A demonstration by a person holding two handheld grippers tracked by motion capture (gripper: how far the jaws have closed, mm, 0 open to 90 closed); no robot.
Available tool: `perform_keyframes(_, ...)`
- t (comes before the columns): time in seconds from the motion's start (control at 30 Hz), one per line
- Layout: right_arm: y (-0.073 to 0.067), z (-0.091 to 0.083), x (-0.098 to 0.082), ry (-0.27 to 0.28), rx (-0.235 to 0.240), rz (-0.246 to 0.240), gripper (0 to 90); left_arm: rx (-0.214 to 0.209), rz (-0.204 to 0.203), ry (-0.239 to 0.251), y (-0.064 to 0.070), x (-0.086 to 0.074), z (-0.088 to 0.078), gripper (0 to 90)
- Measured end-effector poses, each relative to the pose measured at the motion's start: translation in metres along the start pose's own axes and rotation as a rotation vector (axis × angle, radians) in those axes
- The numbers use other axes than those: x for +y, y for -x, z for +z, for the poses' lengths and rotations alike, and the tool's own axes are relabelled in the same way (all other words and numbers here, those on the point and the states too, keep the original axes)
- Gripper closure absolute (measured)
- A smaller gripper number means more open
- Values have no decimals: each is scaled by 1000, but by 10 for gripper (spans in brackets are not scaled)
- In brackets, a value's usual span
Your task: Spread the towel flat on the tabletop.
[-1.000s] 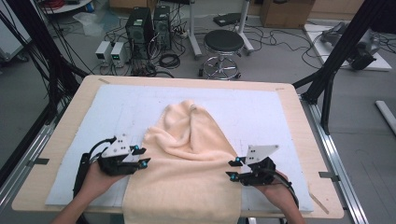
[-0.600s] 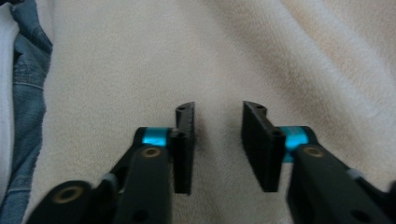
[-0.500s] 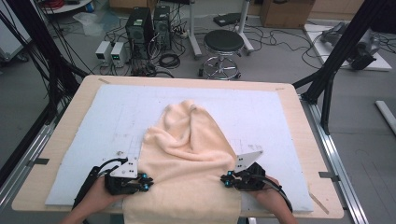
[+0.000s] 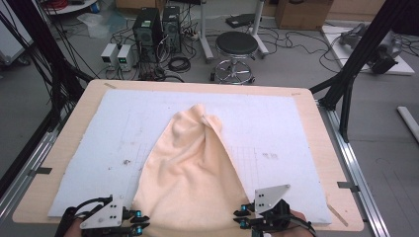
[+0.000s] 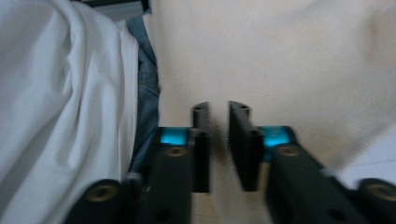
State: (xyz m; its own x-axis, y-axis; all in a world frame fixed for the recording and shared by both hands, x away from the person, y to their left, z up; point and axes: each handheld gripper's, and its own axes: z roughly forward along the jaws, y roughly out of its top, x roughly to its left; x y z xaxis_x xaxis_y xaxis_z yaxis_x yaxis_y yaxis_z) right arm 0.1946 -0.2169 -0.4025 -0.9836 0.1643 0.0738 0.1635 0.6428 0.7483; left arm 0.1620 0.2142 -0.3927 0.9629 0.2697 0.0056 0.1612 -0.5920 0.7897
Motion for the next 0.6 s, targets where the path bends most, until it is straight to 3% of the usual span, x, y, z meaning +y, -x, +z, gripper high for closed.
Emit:
perform_keyframes(0.07, 3, -4, 5, 4, -58, -17, 685, 35, -9, 1, -11, 0, 2, 678)
perform_keyframes(0.1, 14, -5, 12, 8, -111, -21, 654, 52, -13, 11, -18, 1, 4, 645)
perform_keyframes(0.17, 18, -4, 15, 16, -131, -27, 636, 95, -5, 18, -32, 2, 9, 636)
perform_keyframes(0.27, 42, 2, 26, -18, -198, -56, 613, 146, -33, 21, -62, 4, 22, 600)
perform_keyframes(0.33, 64, 7, 29, -23, -230, -38, 604, 172, -56, 20, -78, 6, 30, 571)
perform_keyframes(0.37, 85, 12, 30, -21, -267, -17, 590, 188, -71, 24, -89, 8, 36, 536)
perform_keyframes(0.43, 93, 14, 30, -21, -284, -2, 584, 216, -75, 23, -104, 11, 43, 531)
perform_keyframes(0.53, 126, 20, 35, 9, -354, 68, 569, 288, -121, 43, -129, 18, 53, 497)
perform_keyframes(0.6, 132, 22, 37, 3, -372, 76, 566, 332, -156, 33, -145, 19, 62, 498)
